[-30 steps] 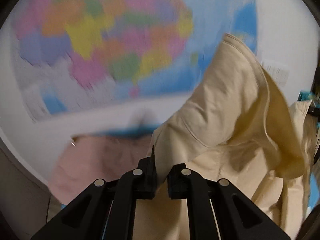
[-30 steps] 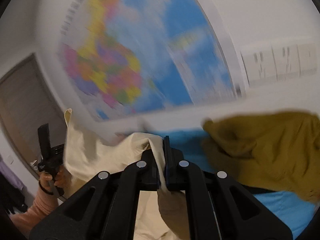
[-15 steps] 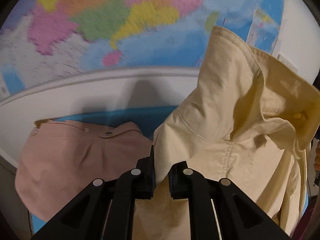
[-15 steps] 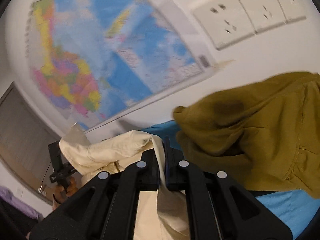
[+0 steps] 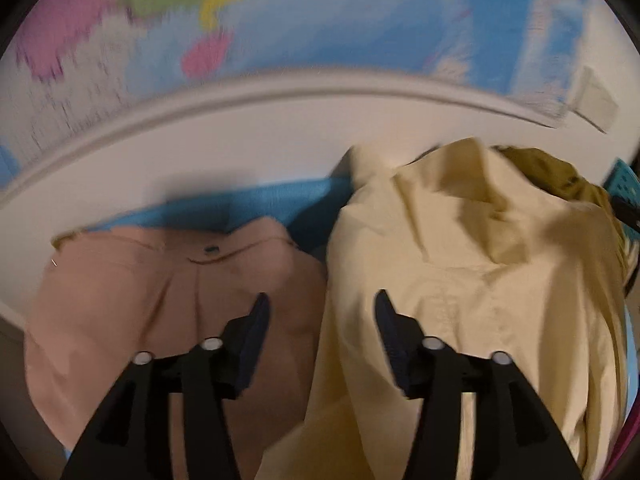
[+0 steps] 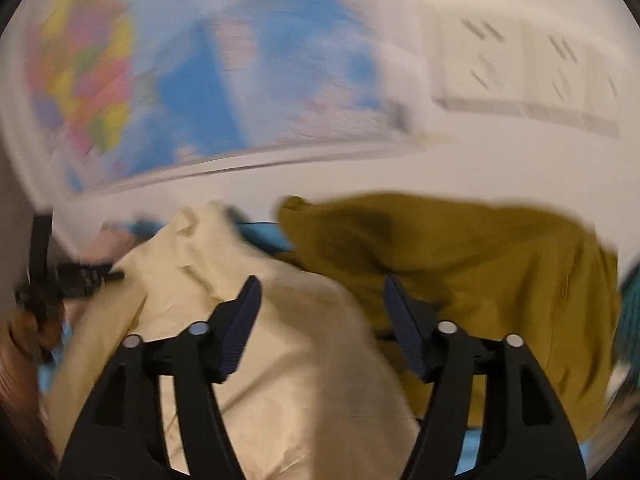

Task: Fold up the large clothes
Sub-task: 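Hold the cream shirt up with both tools and shake it out, then lower the cream shirt onto the bed and open both tools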

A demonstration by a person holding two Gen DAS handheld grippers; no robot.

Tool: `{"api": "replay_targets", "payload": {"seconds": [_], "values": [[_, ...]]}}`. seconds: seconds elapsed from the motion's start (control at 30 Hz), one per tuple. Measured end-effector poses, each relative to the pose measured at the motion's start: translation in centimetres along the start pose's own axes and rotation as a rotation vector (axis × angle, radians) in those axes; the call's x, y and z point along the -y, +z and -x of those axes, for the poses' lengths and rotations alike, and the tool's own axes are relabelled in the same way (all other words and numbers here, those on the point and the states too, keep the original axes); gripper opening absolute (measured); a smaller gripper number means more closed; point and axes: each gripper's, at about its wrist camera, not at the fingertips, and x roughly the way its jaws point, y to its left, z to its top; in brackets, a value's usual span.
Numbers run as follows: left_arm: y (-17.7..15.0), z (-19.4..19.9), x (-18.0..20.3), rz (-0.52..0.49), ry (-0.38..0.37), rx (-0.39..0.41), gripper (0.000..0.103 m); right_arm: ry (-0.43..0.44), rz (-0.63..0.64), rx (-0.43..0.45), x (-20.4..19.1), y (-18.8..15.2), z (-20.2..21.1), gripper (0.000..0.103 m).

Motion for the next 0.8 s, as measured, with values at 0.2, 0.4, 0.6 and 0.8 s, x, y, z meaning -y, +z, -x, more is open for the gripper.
{"api": "replay_targets", "payload": {"seconds": [0.2, 0.4, 0.6, 0.8], "values": [[-4.1, 4.8, 4.1, -0.171, -0.064, 0.012, 0.082, -0.087, 0.245, -0.102, -4.3, -0.1, -5.4, 0.073], [-7.8, 2.2, 6.4, -0.261, -0.022, -0.097, 0.058, -0.140, 0.262, -0.182, -3.2, -0.6, -8.9, 0.011], [-4.5, 3.3, 0.3, -0.044, 0.006, -0.047, 0.003, 0.022, 0.026, -0.045, 1.0, 2.6, -4.9, 0.001], [-2.2, 2.1, -4.4, 0.059, 0.059, -0.044, 0.011, -0.038, -0.034, -0.065, 2.8, 2.2, -7.1, 0.004]]}}
